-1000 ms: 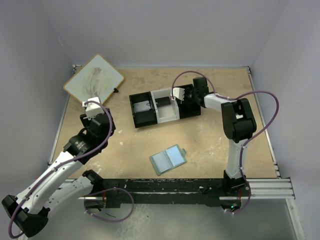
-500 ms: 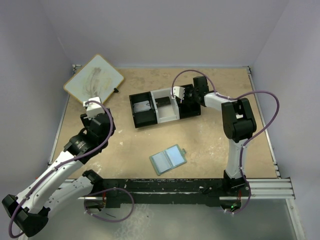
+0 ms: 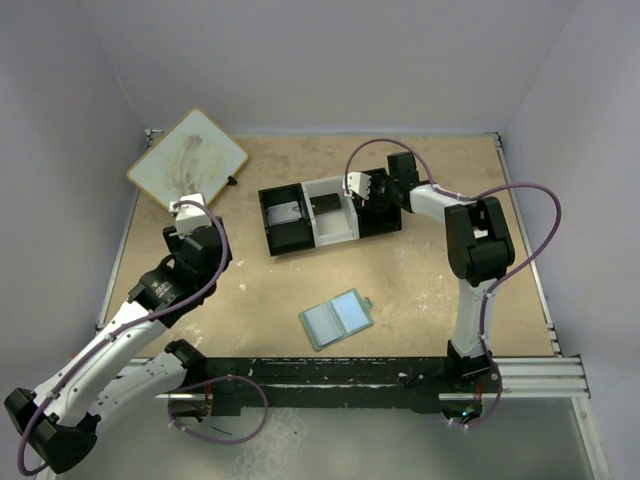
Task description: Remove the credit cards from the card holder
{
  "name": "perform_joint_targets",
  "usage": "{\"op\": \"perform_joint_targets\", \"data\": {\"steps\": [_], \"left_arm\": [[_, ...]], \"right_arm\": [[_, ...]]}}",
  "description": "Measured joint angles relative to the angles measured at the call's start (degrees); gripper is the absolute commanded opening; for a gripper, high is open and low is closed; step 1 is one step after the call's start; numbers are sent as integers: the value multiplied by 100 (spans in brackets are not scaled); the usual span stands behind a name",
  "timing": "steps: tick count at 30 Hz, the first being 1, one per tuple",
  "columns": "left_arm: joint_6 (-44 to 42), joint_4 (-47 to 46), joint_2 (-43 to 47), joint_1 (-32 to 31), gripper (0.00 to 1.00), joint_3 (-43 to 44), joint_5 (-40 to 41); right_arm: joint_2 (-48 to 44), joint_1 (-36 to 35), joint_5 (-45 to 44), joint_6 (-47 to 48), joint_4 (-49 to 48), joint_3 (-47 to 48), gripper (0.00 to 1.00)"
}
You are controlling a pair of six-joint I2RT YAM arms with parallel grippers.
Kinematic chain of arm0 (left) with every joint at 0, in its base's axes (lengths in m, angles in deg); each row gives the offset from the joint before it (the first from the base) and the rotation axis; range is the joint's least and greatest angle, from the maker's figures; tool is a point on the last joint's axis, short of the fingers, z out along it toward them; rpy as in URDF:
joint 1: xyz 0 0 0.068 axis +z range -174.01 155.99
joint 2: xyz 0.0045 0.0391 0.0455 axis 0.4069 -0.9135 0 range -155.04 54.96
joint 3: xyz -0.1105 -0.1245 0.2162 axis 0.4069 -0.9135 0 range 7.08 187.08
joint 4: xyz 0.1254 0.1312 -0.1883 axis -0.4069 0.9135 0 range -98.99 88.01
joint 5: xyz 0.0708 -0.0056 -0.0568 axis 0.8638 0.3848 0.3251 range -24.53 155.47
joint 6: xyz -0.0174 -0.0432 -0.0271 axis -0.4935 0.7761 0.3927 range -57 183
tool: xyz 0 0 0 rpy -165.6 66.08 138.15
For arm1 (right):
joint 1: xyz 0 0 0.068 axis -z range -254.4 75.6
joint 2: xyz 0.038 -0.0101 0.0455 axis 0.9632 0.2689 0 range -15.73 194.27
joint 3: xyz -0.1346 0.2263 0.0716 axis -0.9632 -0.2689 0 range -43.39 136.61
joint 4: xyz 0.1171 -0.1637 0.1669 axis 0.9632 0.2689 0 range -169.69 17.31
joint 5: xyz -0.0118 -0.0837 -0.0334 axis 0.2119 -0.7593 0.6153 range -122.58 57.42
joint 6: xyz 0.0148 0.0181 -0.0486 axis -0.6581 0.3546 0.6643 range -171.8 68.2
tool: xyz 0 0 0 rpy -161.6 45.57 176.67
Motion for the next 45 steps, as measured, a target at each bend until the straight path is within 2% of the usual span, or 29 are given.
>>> {"op": "perform_joint_targets", "data": {"steps": [11, 18, 20, 21, 22, 23, 27, 30, 36, 41, 43, 45], "left_arm": [[-85, -24, -66, 0, 62, 0, -44], [-90, -26, -59, 0, 63, 2, -131], [-90, -26, -52, 0, 64, 2, -155], [-90, -26, -50, 0, 65, 0, -162], [-90, -26, -44, 0, 65, 0, -164], [-90, -26, -42, 0, 66, 0, -164], [-90, -26, 4, 0, 68, 2, -173], [-87, -28, 118, 0, 69, 0, -170], [-85, -28, 299, 0, 70, 0, -140], [-57, -24, 295, 0, 70, 0, -26], [-39, -20, 295, 0, 70, 0, 26], [-37, -20, 295, 0, 70, 0, 94]], "right_arm": [[-142, 0, 2, -295, 275, -31, 55], [-1318, 0, -76, -883, -326, -662, 58], [-1768, 0, -164, -1469, -763, -911, 67], [-1943, 0, -205, -1790, -938, -1008, 87], [-2149, 0, -240, -2197, -1119, -1115, 98], [-2361, 0, -264, -2597, -1316, -1248, 100], [-3462, 0, -317, -4317, -2415, -2365, 100], [-4378, 0, -409, -5587, -2800, -3263, 100], [-5665, 0, -643, -7753, -2498, -3963, 100], [-6043, -120, -70, -8950, -2542, -4662, 97], [-6028, -466, -247, -9165, -2175, -4747, 94], [-6022, -1185, -739, -9326, -1731, -4739, 90]]}}
